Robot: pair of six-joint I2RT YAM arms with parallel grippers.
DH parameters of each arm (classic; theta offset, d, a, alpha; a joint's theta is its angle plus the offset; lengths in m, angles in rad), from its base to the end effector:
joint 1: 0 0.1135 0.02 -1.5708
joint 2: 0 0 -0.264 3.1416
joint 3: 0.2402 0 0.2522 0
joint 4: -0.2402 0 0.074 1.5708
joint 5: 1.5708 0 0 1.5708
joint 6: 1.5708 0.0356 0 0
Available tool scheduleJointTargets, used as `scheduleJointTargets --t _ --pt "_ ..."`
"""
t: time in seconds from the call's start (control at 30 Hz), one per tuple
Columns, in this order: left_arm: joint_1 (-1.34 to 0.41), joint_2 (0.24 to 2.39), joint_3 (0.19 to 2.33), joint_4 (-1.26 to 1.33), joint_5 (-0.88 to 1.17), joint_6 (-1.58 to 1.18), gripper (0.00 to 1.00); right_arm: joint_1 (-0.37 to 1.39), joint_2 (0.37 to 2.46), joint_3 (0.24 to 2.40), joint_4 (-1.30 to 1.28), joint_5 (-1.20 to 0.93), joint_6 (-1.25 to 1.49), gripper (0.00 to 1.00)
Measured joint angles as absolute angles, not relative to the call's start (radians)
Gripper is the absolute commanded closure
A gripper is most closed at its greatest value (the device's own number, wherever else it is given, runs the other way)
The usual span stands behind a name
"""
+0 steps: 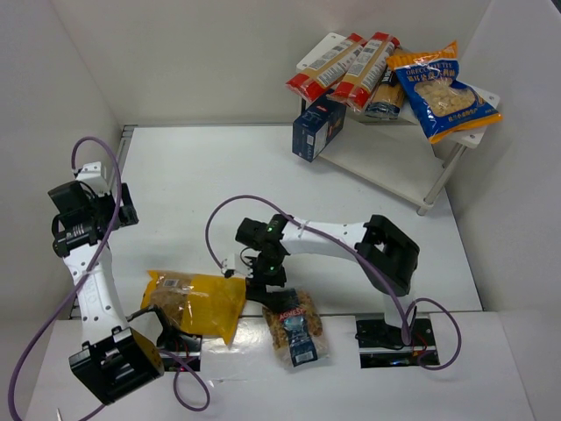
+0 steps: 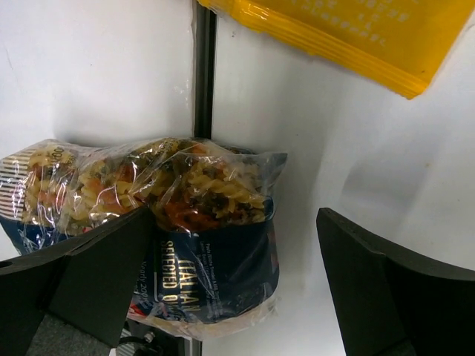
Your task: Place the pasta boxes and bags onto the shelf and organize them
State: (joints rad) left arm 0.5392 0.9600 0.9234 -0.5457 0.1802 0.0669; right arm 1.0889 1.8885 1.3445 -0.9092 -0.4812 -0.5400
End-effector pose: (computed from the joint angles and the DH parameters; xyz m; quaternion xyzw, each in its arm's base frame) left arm 0.1806 0.1006 0.3208 -0.1636 0.8624 0.0654 0.4746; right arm 0.1502 0.3227 0.1840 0.7148 -0.6552 -0.2444 0.0095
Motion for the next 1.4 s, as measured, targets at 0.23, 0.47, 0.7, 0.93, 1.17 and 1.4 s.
scheduleJointTargets --t 0.23,0.47,0.7,0.93,1.17,1.4 --pt "0.539 0.960 0.923 -0.545 0.180 0.067 0.00 1.105 1.941 1.343 -0.907 -0.539 -0.540 1.00" --pt "0.539 0.960 0.923 -0.545 0.181 0.067 0.00 1.082 1.982 1.414 -0.968 -0.547 -0.538 1.00" --pt "0.539 0.955 0.923 -0.545 0.189 0.067 0.00 0.956 2.034 1.586 -1.004 -0.423 -0.505 1.00" --pt "0.539 0.952 0.923 -0.544 0.197 0.068 0.00 0.722 2.039 1.771 -0.788 -0.256 -0.379 1.00" --pt "0.539 0.952 0.923 -0.543 0.207 0.070 0.00 0.565 2.069 1.786 -0.673 -0.194 -0.163 1.00" --pt "0.539 0.952 0.923 -0.538 0.213 0.070 0.00 0.527 2.102 1.753 -0.639 -0.223 -0.040 0.56"
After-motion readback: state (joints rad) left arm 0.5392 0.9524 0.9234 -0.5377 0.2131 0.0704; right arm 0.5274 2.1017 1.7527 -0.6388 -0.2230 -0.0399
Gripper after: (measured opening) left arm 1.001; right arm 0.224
